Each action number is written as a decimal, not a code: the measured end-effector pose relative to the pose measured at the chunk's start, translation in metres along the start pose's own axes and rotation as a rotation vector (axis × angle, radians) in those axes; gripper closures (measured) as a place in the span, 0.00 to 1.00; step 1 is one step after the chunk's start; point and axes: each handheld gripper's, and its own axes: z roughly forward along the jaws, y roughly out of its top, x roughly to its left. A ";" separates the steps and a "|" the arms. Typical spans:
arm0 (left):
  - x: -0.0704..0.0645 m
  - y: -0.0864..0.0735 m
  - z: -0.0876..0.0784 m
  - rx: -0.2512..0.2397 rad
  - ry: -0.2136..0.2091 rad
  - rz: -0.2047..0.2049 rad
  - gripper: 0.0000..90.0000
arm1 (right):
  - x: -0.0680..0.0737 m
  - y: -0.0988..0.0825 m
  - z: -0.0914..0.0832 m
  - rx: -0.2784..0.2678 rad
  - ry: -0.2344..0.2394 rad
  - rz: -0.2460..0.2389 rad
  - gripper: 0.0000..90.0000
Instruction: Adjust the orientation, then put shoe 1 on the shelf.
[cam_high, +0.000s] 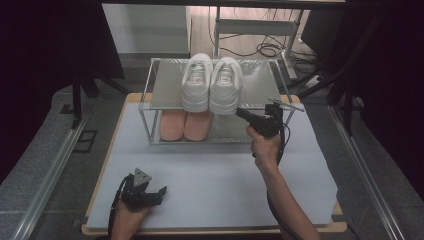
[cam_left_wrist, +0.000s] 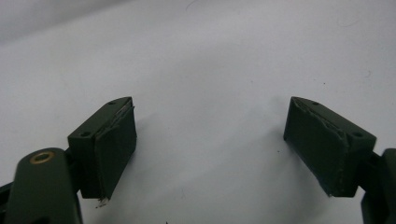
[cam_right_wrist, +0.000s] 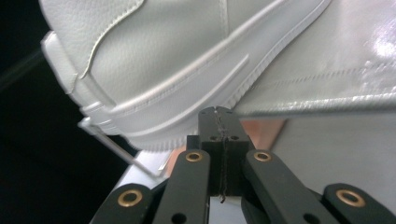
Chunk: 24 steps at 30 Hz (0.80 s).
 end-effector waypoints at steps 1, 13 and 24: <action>0.000 0.000 0.000 0.000 -0.001 -0.001 0.19 | 0.000 -0.001 0.000 0.001 0.005 -0.008 1.00; 0.000 0.000 0.000 -0.002 0.001 0.002 0.19 | 0.015 -0.003 -0.007 0.019 0.062 -0.054 1.00; 0.000 0.000 0.000 0.000 0.001 0.001 0.19 | 0.010 -0.005 -0.014 0.025 0.062 -0.058 1.00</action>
